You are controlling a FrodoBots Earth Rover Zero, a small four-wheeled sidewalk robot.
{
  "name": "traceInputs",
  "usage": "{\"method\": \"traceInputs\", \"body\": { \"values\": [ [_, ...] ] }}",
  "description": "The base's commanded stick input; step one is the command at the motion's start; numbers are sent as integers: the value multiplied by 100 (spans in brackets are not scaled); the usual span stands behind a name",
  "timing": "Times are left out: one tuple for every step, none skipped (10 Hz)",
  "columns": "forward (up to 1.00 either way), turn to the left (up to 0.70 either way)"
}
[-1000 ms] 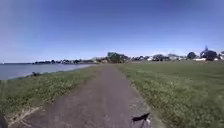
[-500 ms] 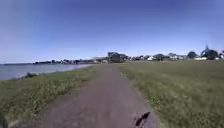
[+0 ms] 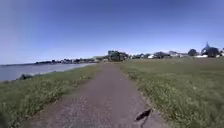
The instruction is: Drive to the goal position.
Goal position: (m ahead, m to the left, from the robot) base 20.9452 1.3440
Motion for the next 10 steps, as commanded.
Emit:
{"method": "traceInputs", "body": {
  "values": [
    [70,0],
    [70,0],
    [70,0],
    [70,0],
    [70,0],
    [70,0],
    [70,0],
    [70,0],
    [70,0],
    [70,0]
  ]
}}
